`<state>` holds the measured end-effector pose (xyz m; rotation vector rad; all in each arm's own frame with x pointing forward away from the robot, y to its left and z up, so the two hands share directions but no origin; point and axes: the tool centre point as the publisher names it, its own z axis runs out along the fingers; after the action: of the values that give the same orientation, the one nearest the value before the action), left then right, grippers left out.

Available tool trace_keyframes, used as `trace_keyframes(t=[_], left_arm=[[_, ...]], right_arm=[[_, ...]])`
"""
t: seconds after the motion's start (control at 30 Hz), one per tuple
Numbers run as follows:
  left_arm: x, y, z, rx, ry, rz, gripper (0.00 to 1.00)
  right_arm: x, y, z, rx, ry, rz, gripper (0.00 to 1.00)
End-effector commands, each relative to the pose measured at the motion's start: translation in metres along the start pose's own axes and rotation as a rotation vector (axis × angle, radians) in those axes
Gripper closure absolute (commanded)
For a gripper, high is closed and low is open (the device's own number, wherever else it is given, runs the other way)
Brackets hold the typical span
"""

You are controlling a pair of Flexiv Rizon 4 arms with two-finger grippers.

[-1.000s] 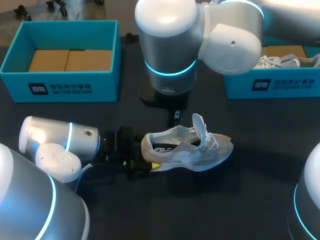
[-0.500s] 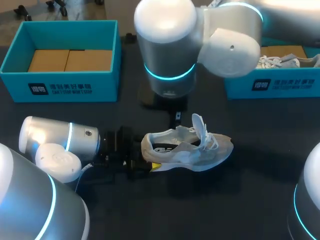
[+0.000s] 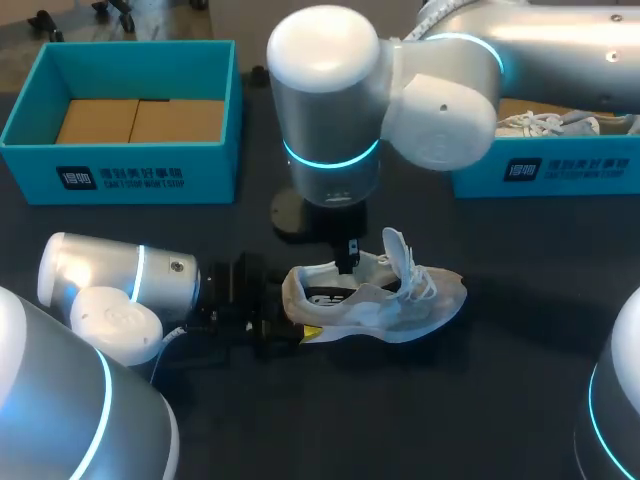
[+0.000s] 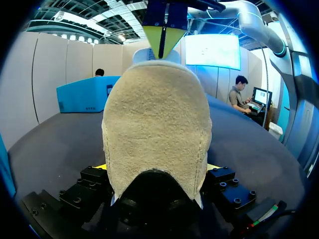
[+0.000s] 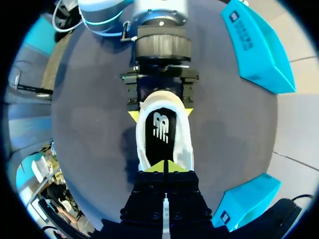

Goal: Take the shoe out of the shoebox, open the shoe tongue, remove and reinsert the insole, then place the shoe into the shoebox

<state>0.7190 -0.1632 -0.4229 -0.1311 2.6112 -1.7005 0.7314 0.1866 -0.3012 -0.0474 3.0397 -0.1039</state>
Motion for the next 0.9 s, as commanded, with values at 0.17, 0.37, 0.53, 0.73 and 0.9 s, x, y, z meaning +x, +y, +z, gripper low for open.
trace_keyframes(t=[0.17, 0.37, 0.53, 0.73, 0.9], left_arm=[[-0.001, 0.000, 0.000, -0.003, 0.001, 0.000, 1.00], [-0.001, 0.000, 0.000, -0.003, 0.001, 0.000, 1.00], [-0.001, 0.000, 0.000, -0.003, 0.001, 0.000, 1.00], [-0.001, 0.000, 0.000, -0.003, 0.001, 0.000, 1.00], [-0.001, 0.000, 0.000, -0.003, 0.001, 0.000, 1.00]], right_arm=[[-0.001, 0.004, 0.037, -0.041, 0.050, 0.006, 1.00], [0.009, 0.003, 0.045, -0.014, 0.104, -0.017, 1.00], [0.019, 0.000, 0.045, -0.008, 0.127, -0.019, 1.00], [0.023, -0.001, 0.048, -0.006, 0.154, -0.011, 1.00], [0.015, -0.001, 0.064, -0.022, 0.124, 0.020, 1.00]])
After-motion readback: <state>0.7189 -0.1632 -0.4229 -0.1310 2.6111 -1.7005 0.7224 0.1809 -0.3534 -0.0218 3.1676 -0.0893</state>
